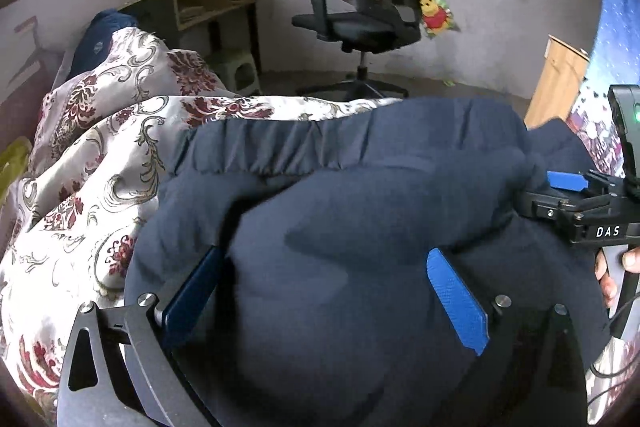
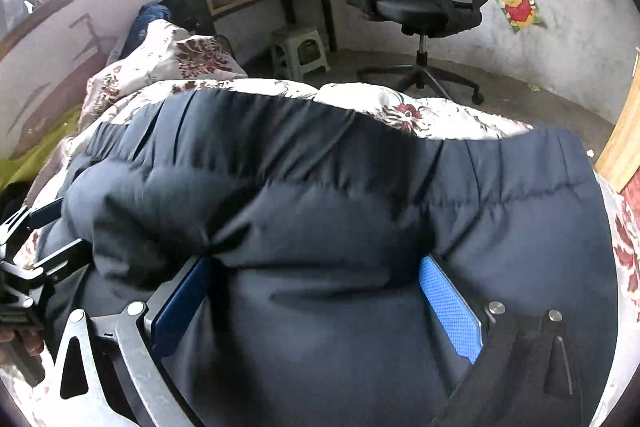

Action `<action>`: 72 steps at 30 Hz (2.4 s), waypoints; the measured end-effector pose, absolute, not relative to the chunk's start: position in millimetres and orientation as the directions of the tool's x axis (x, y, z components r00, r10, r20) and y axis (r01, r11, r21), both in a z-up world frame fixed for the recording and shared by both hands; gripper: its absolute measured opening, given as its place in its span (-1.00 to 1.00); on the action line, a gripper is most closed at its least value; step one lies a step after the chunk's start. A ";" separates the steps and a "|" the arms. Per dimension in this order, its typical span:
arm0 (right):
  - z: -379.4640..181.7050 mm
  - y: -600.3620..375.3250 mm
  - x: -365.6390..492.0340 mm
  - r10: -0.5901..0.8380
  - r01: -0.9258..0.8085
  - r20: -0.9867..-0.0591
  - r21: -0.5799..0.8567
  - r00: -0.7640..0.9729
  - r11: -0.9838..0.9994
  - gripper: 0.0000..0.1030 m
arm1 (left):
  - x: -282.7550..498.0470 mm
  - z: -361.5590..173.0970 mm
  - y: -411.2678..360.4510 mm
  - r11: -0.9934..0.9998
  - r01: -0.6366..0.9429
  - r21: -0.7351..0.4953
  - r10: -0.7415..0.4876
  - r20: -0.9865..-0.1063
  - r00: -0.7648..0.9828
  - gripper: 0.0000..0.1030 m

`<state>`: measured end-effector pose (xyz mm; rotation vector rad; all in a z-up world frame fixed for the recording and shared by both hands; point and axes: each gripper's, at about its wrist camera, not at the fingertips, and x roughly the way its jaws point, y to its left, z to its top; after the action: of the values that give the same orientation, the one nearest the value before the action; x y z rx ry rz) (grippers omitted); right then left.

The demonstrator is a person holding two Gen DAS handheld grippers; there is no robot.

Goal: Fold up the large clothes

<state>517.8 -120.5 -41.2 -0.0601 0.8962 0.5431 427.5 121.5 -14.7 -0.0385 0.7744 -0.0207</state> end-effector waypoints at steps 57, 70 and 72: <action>-66.8 -147.4 508.8 0.437 -0.410 -0.627 0.198 0.645 0.890 1.00 | 410.2 -12.5 91.9 0.976 -0.056 0.208 0.166 -0.557 0.814 0.98; -40.0 -183.3 453.2 0.249 -0.344 -0.616 -0.039 0.748 0.938 1.00 | 382.7 0.5 100.6 0.963 -0.070 0.262 0.207 -0.542 0.815 0.98; -36.1 -198.1 446.2 0.238 -0.346 -0.620 -0.059 0.747 0.936 1.00 | 371.9 1.1 110.3 0.970 -0.059 0.237 0.184 -0.546 0.817 0.98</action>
<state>446.2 -198.1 -36.1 -0.1744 0.6529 0.3210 371.9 110.3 1.1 0.2139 0.6010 0.1305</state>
